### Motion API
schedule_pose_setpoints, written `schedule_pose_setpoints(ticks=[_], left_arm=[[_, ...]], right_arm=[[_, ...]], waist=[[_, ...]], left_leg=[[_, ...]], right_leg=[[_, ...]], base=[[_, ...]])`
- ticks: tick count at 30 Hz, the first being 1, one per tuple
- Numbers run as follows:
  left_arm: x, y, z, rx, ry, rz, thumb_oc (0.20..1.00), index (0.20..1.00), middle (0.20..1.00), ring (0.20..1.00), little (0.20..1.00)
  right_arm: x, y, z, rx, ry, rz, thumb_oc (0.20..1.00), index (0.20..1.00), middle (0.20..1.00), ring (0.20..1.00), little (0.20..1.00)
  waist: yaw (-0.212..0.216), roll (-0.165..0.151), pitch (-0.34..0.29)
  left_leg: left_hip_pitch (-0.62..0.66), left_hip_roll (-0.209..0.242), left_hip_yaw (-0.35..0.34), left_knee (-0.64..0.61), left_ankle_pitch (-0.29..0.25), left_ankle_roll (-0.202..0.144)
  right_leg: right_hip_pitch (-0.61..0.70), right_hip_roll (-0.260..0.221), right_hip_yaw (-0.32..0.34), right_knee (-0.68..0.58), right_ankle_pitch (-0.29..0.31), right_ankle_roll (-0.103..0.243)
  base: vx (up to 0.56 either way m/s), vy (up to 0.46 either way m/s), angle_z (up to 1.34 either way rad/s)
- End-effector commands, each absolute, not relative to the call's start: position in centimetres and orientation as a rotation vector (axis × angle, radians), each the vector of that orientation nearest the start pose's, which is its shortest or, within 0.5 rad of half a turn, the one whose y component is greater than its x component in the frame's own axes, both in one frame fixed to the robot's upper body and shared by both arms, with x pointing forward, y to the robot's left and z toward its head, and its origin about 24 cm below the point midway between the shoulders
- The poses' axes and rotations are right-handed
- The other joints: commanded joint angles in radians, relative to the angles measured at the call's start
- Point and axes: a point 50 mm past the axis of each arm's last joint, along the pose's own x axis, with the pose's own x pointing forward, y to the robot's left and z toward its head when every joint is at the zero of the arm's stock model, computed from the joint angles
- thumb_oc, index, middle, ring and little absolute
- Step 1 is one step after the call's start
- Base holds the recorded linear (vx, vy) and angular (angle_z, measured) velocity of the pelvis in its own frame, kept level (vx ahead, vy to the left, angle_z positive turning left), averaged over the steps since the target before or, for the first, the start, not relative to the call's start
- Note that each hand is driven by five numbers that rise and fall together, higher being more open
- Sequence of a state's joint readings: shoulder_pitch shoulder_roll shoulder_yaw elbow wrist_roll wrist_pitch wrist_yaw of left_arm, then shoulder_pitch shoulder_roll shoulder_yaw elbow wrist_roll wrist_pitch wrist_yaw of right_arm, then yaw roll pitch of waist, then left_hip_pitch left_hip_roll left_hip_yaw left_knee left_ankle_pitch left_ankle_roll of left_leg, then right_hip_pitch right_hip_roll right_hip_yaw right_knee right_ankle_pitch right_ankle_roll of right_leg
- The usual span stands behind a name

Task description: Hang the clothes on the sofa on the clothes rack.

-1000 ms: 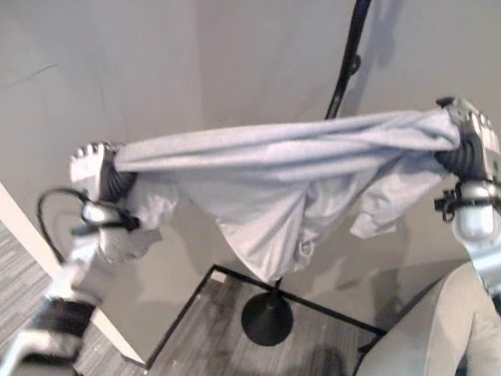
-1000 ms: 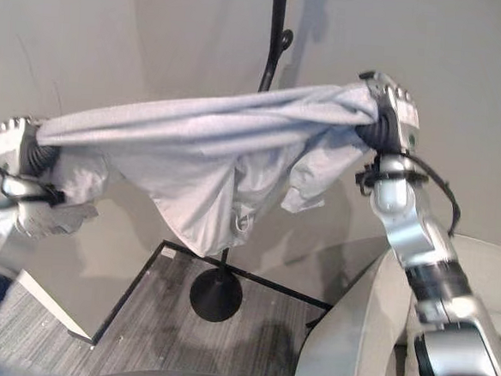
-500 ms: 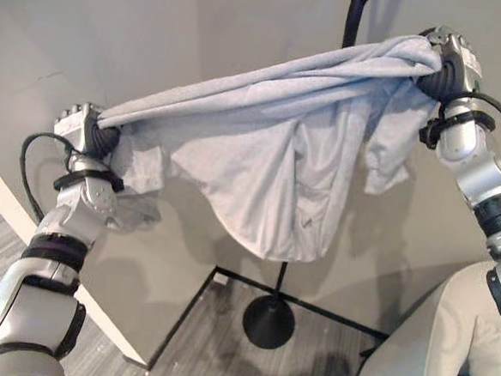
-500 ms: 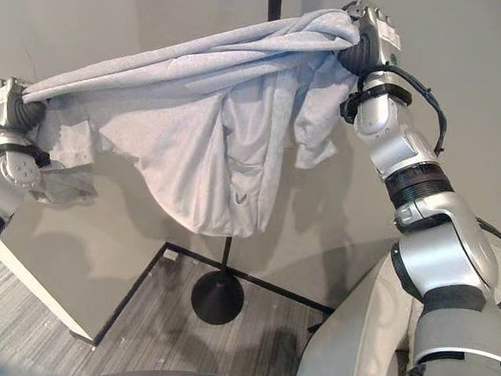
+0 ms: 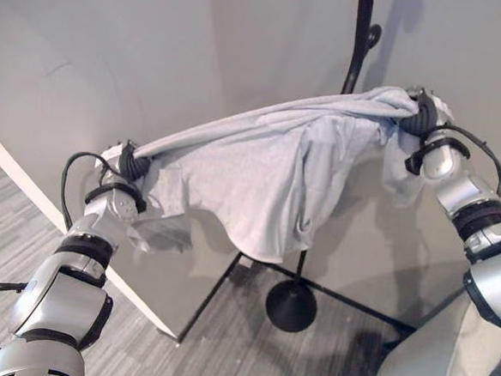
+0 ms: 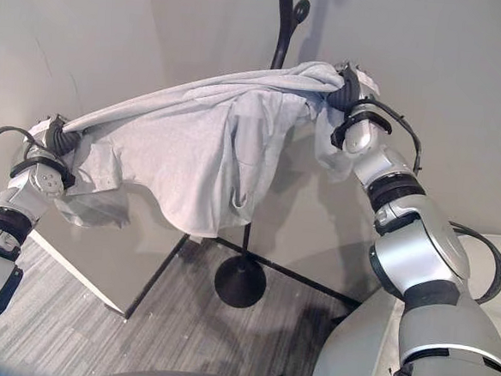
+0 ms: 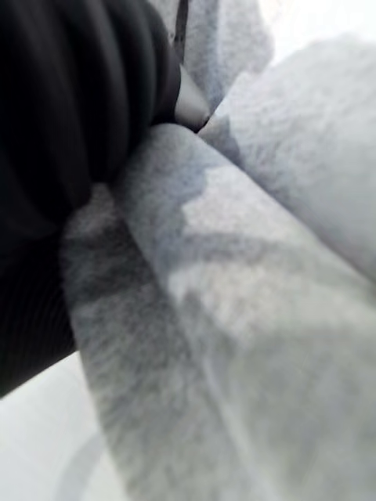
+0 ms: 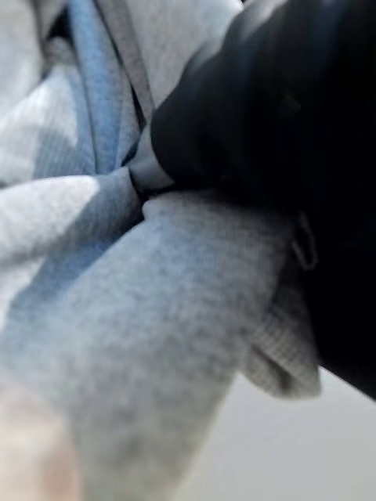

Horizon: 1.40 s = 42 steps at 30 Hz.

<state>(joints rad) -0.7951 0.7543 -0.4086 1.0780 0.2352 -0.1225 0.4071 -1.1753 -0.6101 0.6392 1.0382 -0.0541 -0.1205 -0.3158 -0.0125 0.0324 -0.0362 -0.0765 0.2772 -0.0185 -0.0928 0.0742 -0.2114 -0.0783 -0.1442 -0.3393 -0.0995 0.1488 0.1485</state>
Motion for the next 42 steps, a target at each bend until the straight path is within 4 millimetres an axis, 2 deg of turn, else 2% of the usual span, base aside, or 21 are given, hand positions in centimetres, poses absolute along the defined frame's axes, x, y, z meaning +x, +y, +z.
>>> schedule_pose_setpoints(ticks=[1, 2, 6, 9, 12, 13, 14, 16, 18, 19, 21, 22, 24, 27, 28, 32, 33, 35, 37, 41, 42], left_arm=[[31.9, 40.0, 14.8, 1.115, 0.239, 0.736, 0.200, 0.200, 0.200, 0.200, 0.200], [31.9, 40.0, 14.4, 1.110, 0.246, 0.730, 0.200, 0.200, 0.200, 0.200, 0.200], [30.3, 39.4, 9.7, 1.049, 0.329, 0.678, 0.200, 0.200, 0.200, 0.200, 0.200], [29.0, 37.7, 5.4, 0.982, 0.391, 0.610, 0.200, 0.200, 0.200, 0.200, 0.200], [28.2, 36.0, 2.9, 0.867, 0.395, 0.603, 0.200, 0.200, 0.200, 0.200, 0.200], [28.1, 35.6, 2.6, 0.831, 0.384, 0.605, 0.260, 0.260, 0.260, 0.260, 0.260], [28.1, 35.0, 2.2, 0.782, 0.364, 0.616, 1.000, 1.000, 1.000, 1.000, 1.000], [28.0, 31.8, -0.2, 0.648, 0.357, 0.583, 1.000, 1.000, 1.000, 1.000, 1.000], [26.7, 30.5, -1.7, 0.488, 0.358, 0.616, 1.000, 1.000, 1.000, 1.000, 1.000], [26.1, 30.3, -2.4, 0.422, 0.372, 0.642, 1.000, 1.000, 1.000, 1.000, 1.000], [24.7, 30.4, -3.7, 0.270, 0.405, 0.717, 1.000, 1.000, 1.000, 1.000, 1.000], [22.5, 30.8, -5.5, 0.115, 0.465, 0.824, 1.000, 1.000, 1.000, 1.000, 1.000], [21.1, 30.6, -6.9, -0.043, 0.499, 0.894, 1.000, 1.000, 1.000, 1.000, 1.000], [18.9, 31.2, -8.5, -0.176, 0.571, 0.976, 1.000, 1.000, 1.000, 1.000, 1.000], [17.0, 30.8, -9.9, -0.262, 0.623, 1.023, 1.000, 1.000, 1.000, 1.000, 1.000], [16.2, 30.4, -10.7, -0.345, 0.656, 1.055, 1.000, 1.000, 1.000, 1.000, 1.000], [14.8, 30.2, -11.5, -0.443, 0.667, 1.103, 1.000, 1.000, 1.000, 1.000, 1.000], [14.8, 30.2, -11.5, -0.442, 0.668, 1.103, 1.000, 1.000, 1.000, 1.000, 1.000], [13.8, 29.1, -12.5, -0.517, 0.721, 1.126, 1.000, 1.000, 1.000, 1.000, 1.000], [12.9, 29.1, -12.9, -0.565, 0.727, 1.164, 1.000, 1.000, 1.000, 1.000, 1.000], [12.1, 28.6, -13.4, -0.565, 0.757, 1.150, 1.000, 1.000, 1.000, 1.000, 1.000]], right_arm=[[39.6, -30.2, 25.3, -0.963, -0.131, -0.572, 0.200, 0.200, 0.200, 0.200, 0.200], [39.5, -30.4, 24.9, -0.958, -0.117, -0.574, 0.200, 0.200, 0.200, 0.200, 0.200], [39.1, -30.8, 20.3, -0.889, -0.019, -0.543, 0.200, 0.200, 0.200, 0.200, 0.200], [39.1, -29.4, 16.7, -0.798, 0.033, -0.489, 0.200, 0.200, 0.200, 0.200, 0.200], [39.2, -27.7, 14.7, -0.694, 0.033, -0.445, 0.200, 0.200, 0.200, 0.200, 0.200], [39.1, -27.4, 14.4, -0.668, 0.027, -0.435, 0.200, 0.200, 0.200, 0.200, 0.200], [39.1, -26.9, 14.0, -0.631, 0.018, -0.429, 0.200, 0.200, 0.200, 0.200, 0.200], [39.2, -25.8, 13.5, -0.550, 0.005, -0.409, 0.200, 0.200, 0.200, 0.200, 0.200], [39.0, -25.2, 13.2, -0.468, -0.028, -0.399, 0.511, 0.511, 0.511, 0.511, 0.511], [39.0, -24.8, 13.3, -0.409, -0.050, -0.396, 1.000, 1.000, 1.000, 1.000, 1.000], [38.6, -23.7, 12.9, -0.328, -0.092, -0.353, 1.000, 1.000, 1.000, 1.000, 1.000], [37.9, -23.5, 12.0, -0.272, -0.105, -0.341, 1.000, 1.000, 1.000, 1.000, 1.000], [37.5, -23.4, 11.5, -0.235, -0.112, -0.335, 1.000, 1.000, 1.000, 1.000, 1.000], [36.8, -24.0, 10.5, -0.172, -0.089, -0.361, 1.000, 1.000, 1.000, 1.000, 1.000], [36.3, -24.3, 9.6, -0.137, -0.071, -0.382, 1.000, 1.000, 1.000, 1.000, 1.000], [35.7, -24.5, 8.6, -0.116, -0.048, -0.393, 1.000, 1.000, 1.000, 1.000, 1.000], [34.6, -24.4, 6.9, -0.036, -0.017, -0.411, 1.000, 1.000, 1.000, 1.000, 1.000], [34.5, -24.4, 6.8, -0.036, -0.016, -0.411, 1.000, 1.000, 1.000, 1.000, 1.000], [31.6, -24.1, 2.4, 0.157, 0.079, -0.488, 1.000, 1.000, 1.000, 1.000, 1.000], [29.3, -23.8, -1.0, 0.329, 0.176, -0.549, 1.000, 1.000, 1.000, 1.000, 1.000], [27.5, -23.6, -3.0, 0.394, 0.236, -0.585, 1.000, 1.000, 1.000, 1.000, 1.000]], waist=[[0.049, -0.037, 0.074], [0.052, -0.036, 0.079], [0.064, -0.033, 0.087], [0.067, -0.024, 0.077], [0.069, -0.019, 0.068], [0.068, -0.019, 0.066], [0.068, -0.018, 0.065], [0.066, -0.023, 0.062], [0.067, -0.025, 0.061], [0.066, -0.025, 0.060], [0.064, -0.022, 0.056], [0.058, -0.020, 0.048], [0.055, -0.017, 0.043], [0.055, -0.011, 0.029], [0.054, -0.012, 0.021], [0.049, -0.012, 0.013], [0.045, -0.011, 0.007], [0.046, -0.012, 0.006], [0.023, -0.014, -0.003], [0.008, -0.019, -0.016], [-0.003, -0.020, -0.020]], left_leg=[[0.105, -0.002, 0.106, 0.006, -0.060, 0.018], [0.095, 0.002, 0.105, 0.006, -0.051, 0.016], [0.070, 0.027, 0.103, 0.006, -0.027, 0.011], [0.074, 0.033, 0.102, 0.006, -0.033, 0.013], [0.082, 0.032, 0.104, 0.006, -0.046, 0.015], [0.084, 0.031, 0.107, 0.006, -0.049, 0.016], [0.086, 0.031, 0.108, 0.006, -0.052, 0.016], [0.085, 0.024, 0.107, 0.006, -0.056, 0.020], [0.088, 0.023, 0.106, 0.006, -0.060, 0.021], [0.090, 0.021, 0.107, 0.006, -0.062, 0.021], [0.096, 0.016, 0.111, 0.006, -0.070, 0.023], [0.106, 0.013, 0.117, 0.006, -0.080, 0.023], [0.114, 0.013, 0.121, 0.006, -0.086, 0.022], [0.132, 0.015, 0.133, 0.006, -0.096, 0.019], [0.137, 0.012, 0.136, 0.006, -0.096, 0.019], [0.144, 0.009, 0.142, 0.006, -0.102, 0.019], [0.157, 0.007, 0.151, 0.006, -0.104, 0.020], [0.158, 0.007, 0.151, 0.006, -0.104, 0.020], [0.188, -0.001, 0.165, 0.006, -0.121, 0.028], [0.210, -0.011, 0.179, 0.006, -0.136, 0.037], [0.220, -0.017, 0.187, 0.006, -0.148, 0.041]], right_leg=[[-0.069, -0.012, 0.005, 0.047, -0.117, 0.001], [-0.079, -0.008, 0.005, 0.047, -0.118, -0.001], [-0.097, 0.012, -0.003, 0.049, -0.129, -0.013], [-0.089, 0.018, -0.003, 0.046, -0.137, -0.019], [-0.083, 0.016, -0.002, 0.042, -0.136, -0.020], [-0.081, 0.015, -0.001, 0.041, -0.136, -0.020], [-0.079, 0.013, -0.001, 0.041, -0.135, -0.020], [-0.081, 0.008, 0.000, 0.040, -0.133, -0.020], [-0.076, 0.004, -0.002, 0.038, -0.131, -0.021], [-0.073, 0.002, -0.002, 0.036, -0.130, -0.021], [-0.068, -0.004, -0.002, 0.034, -0.127, -0.020], [-0.056, -0.007, -0.004, 0.030, -0.127, -0.020], [-0.047, -0.010, -0.006, 0.028, -0.128, -0.020], [-0.031, -0.011, -0.010, 0.024, -0.129, -0.019], [-0.026, -0.017, -0.013, 0.022, -0.126, -0.017], [-0.019, -0.021, -0.016, 0.022, -0.125, -0.015], [-0.011, -0.025, -0.017, 0.023, -0.121, -0.011], [-0.011, -0.025, -0.017, 0.023, -0.121, -0.011], [-0.004, -0.034, -0.006, 0.035, -0.115, -0.003], [-0.003, -0.043, 0.006, 0.046, -0.113, 0.003], [-0.002, -0.049, 0.010, 0.052, -0.111, 0.005]], base=[[-0.04, -0.056, -0.04], [-0.04, -0.058, -0.04], [0.01, -0.062, 0.15], [0.04, -0.013, 0.13], [0.01, 0.004, 0.01], [0.00, 0.000, 0.00], [0.00, 0.014, -0.04], [-0.01, 0.009, -0.05], [0.00, 0.000, 0.00], [0.00, 0.000, 0.00], [0.01, 0.015, 0.00], [0.00, 0.000, 0.00], [0.01, 0.013, 0.02], [0.02, 0.013, 0.01], [0.00, 0.000, 0.00], [0.00, 0.008, 0.00], [0.01, 0.034, 0.01], [0.00, 0.015, -0.04], [-0.02, 0.062, -0.14], [0.00, 0.062, -0.12], [-0.03, 0.091, -0.33]])
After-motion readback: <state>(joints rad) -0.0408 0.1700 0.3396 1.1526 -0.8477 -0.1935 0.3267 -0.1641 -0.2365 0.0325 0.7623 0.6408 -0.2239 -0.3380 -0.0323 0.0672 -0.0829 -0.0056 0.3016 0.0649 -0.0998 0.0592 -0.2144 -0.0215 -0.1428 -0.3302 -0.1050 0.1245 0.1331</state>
